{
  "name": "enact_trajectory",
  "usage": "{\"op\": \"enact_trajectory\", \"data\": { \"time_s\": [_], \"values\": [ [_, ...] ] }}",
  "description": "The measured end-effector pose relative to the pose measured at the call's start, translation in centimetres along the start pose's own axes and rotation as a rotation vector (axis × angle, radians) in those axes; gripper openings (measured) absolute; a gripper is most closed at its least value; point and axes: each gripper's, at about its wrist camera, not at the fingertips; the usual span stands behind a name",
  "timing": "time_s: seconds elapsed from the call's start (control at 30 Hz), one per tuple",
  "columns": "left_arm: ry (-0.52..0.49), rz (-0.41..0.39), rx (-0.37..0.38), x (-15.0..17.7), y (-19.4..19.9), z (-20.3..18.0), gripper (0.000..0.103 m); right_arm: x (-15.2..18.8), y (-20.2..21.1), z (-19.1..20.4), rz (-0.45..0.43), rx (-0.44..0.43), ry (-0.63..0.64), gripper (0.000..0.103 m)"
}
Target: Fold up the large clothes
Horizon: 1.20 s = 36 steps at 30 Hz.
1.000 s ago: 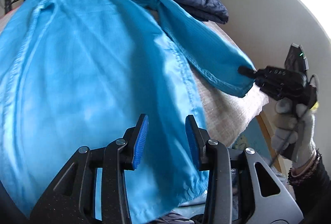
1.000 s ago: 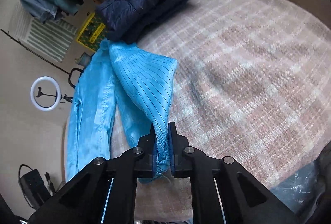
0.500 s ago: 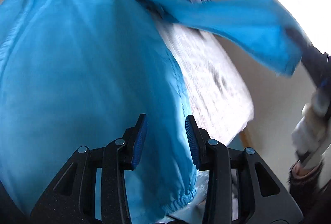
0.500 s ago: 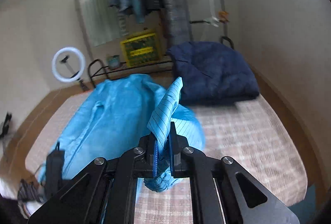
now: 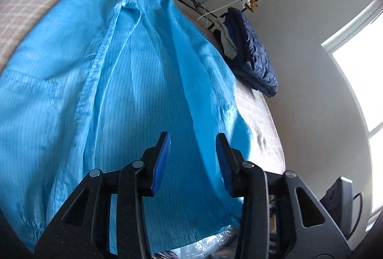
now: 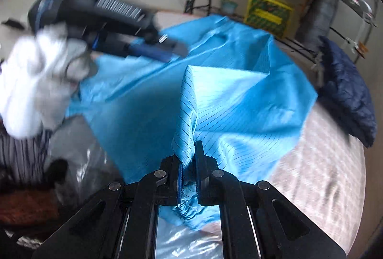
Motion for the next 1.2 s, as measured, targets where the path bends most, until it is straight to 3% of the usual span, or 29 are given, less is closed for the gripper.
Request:
{"op": "enact_trajectory", "data": {
  "time_s": [0.03, 0.07, 0.2, 0.37, 0.53, 0.7, 0.83, 0.93, 1.03, 1.2],
  "values": [
    [-0.014, 0.009, -0.009, 0.3, -0.1, -0.1, 0.056, 0.3, -0.5, 0.5, 0.013, -0.015, 0.009, 0.007],
    [-0.025, 0.012, -0.020, 0.4, -0.6, -0.3, 0.056, 0.4, -0.7, 0.9, 0.020, -0.022, 0.012, 0.007],
    [-0.048, 0.037, -0.068, 0.8, -1.6, 0.0, 0.056, 0.1, -0.8, 1.4, 0.016, -0.033, 0.032, 0.007],
    [0.014, 0.045, -0.111, 0.9, -1.7, 2.1, 0.056, 0.6, -0.6, 1.4, 0.024, -0.040, 0.029, 0.007],
    [0.032, 0.092, -0.112, 1.7, -2.6, 3.0, 0.056, 1.8, -0.1, 0.8, 0.052, -0.141, 0.000, 0.015],
    [0.016, 0.126, -0.116, 3.1, -3.0, 3.4, 0.056, 4.4, 3.1, -2.4, -0.006, -0.255, -0.189, 0.030],
    [0.021, 0.127, -0.104, 4.3, -1.8, 3.9, 0.056, 6.4, 5.9, -6.6, -0.123, -0.307, -0.444, 0.039],
    [0.047, 0.128, -0.087, 5.3, -0.8, 4.3, 0.056, 7.1, 5.8, -8.6, -0.117, -0.228, -0.537, 0.051],
    [0.068, 0.139, -0.053, 6.2, -0.5, 4.1, 0.056, 6.8, 3.8, -9.3, -0.045, -0.155, -0.550, 0.051],
    [0.006, 0.091, -0.035, 6.5, 0.3, 1.4, 0.056, 6.3, 1.3, -9.0, -0.003, -0.140, -0.561, 0.042]
  ]
}}
Point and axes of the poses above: each gripper's, at about its wrist camera, not at the fingertips, and y roughly against the way its jaws point, z to its left, x to its underside, and after that the axes turned 3 degrees about -x, right-handed
